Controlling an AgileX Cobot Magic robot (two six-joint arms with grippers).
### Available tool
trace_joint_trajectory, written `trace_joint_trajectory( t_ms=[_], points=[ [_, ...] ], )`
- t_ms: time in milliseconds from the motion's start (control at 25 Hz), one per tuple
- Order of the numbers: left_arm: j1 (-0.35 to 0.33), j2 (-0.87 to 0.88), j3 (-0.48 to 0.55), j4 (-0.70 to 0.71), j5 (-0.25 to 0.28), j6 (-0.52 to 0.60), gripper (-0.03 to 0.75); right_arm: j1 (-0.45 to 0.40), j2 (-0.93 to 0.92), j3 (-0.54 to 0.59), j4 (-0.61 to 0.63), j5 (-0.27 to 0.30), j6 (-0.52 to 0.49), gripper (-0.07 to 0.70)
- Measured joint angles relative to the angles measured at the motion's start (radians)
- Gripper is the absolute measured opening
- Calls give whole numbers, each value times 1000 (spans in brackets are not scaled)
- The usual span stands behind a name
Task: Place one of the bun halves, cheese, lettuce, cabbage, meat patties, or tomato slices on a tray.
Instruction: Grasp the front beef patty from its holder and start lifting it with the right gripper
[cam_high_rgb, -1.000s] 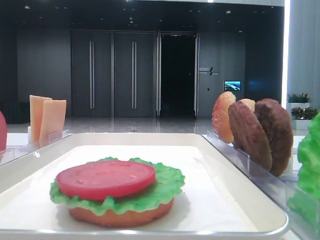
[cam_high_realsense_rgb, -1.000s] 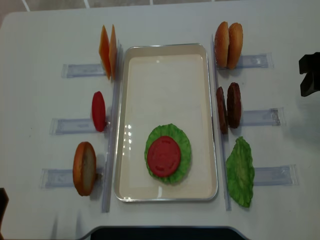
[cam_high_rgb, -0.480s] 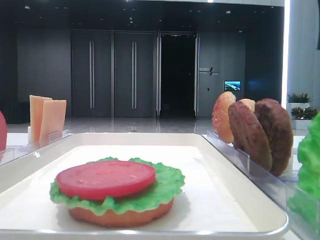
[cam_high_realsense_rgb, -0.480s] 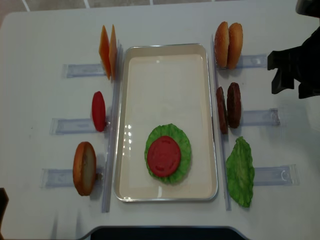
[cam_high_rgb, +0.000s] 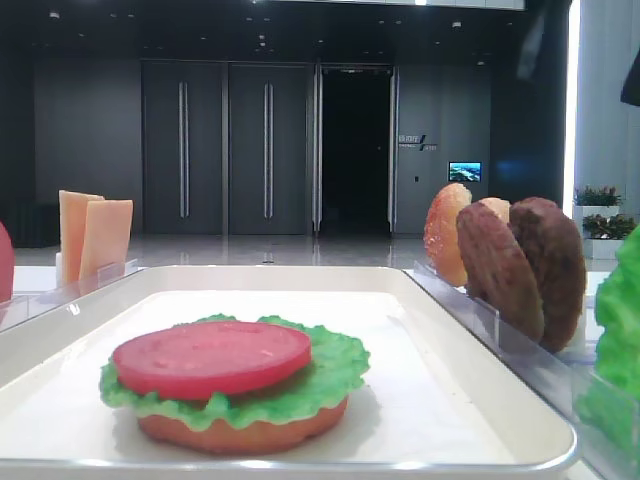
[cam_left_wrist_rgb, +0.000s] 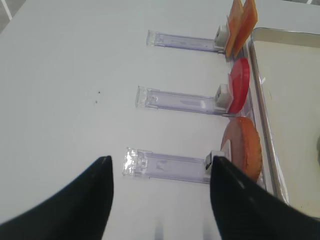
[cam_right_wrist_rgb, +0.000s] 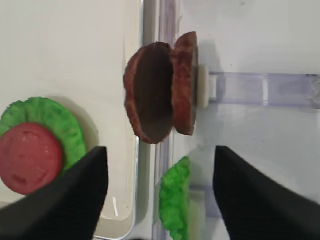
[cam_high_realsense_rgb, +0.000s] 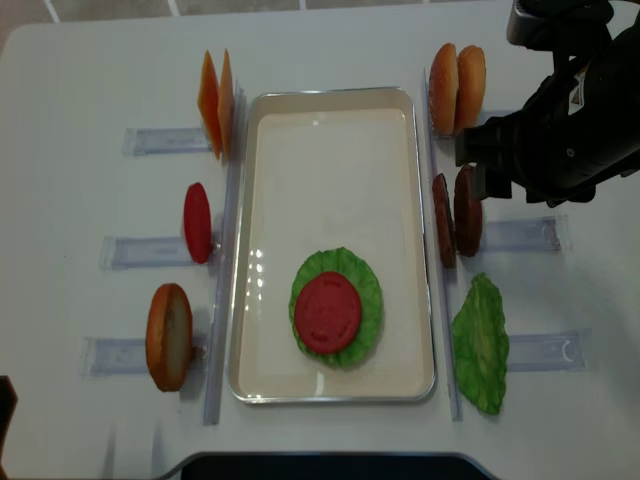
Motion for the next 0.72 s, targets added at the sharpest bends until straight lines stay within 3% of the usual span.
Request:
trace_joint_trajectory(
  t_ms=[320,720],
  points=[
    [0,0,0,0,0,0,471,79,1,0,0,-39,33,461],
    [0,0,0,0,0,0,471,103,93,-1,0,-57,33,461]
  ],
)
